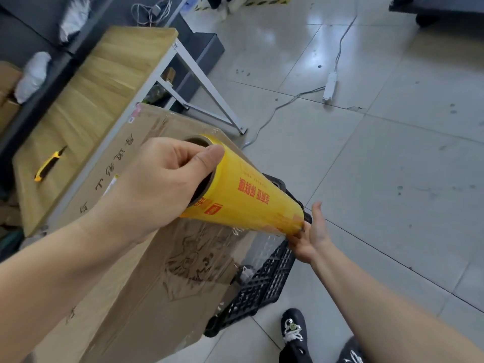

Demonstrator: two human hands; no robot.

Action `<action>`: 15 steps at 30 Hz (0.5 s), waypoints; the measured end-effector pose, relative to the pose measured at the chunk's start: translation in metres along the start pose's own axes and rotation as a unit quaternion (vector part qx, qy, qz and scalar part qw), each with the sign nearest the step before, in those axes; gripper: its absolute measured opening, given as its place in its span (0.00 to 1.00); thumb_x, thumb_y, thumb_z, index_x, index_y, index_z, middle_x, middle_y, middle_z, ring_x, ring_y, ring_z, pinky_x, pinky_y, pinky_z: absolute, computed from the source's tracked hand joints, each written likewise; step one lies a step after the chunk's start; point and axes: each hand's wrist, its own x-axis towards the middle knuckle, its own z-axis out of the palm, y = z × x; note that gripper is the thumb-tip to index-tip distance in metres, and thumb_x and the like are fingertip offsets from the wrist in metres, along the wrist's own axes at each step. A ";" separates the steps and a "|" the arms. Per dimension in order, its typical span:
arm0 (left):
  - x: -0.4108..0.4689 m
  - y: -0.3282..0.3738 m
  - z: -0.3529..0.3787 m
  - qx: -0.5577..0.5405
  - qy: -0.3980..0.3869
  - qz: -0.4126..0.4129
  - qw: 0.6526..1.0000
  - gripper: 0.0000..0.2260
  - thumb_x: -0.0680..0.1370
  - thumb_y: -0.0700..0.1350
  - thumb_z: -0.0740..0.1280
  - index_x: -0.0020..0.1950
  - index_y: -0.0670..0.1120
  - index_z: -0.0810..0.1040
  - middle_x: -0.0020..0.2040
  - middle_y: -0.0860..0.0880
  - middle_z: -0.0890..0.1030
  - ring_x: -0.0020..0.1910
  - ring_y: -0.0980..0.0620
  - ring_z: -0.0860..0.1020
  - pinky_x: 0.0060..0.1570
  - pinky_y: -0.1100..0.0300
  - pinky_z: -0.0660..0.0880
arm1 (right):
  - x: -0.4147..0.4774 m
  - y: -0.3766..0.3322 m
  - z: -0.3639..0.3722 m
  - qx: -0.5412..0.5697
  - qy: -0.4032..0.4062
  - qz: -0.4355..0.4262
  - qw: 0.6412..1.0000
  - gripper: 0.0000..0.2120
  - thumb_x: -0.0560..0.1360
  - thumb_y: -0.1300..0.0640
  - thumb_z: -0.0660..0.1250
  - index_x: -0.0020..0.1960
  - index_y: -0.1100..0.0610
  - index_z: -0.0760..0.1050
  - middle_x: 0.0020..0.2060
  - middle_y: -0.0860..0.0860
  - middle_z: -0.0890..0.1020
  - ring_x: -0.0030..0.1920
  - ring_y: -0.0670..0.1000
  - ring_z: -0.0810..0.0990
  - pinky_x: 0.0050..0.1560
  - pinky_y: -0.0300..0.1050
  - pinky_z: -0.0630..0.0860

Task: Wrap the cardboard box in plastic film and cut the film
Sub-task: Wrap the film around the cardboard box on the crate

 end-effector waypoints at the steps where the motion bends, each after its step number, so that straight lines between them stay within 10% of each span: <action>1: 0.002 -0.002 0.000 0.008 0.011 0.014 1.000 0.38 0.70 0.65 0.65 0.46 0.25 0.74 0.43 0.20 0.75 0.43 0.21 0.75 0.46 0.24 0.71 | 0.001 0.000 0.000 0.007 -0.009 0.001 1.000 0.43 0.69 0.23 0.52 0.64 0.58 0.73 0.32 0.51 0.78 0.22 0.47 0.75 0.20 0.34 0.69; 15: 0.006 -0.012 -0.003 0.160 0.027 0.184 0.970 0.29 0.80 0.56 0.59 0.38 0.30 0.78 0.34 0.34 0.78 0.35 0.35 0.78 0.33 0.43 0.76 | 0.008 -0.017 0.008 -0.014 -0.031 0.002 0.999 0.35 0.71 0.25 0.47 0.33 0.57 0.65 0.17 0.50 0.70 0.15 0.47 0.68 0.17 0.32 0.62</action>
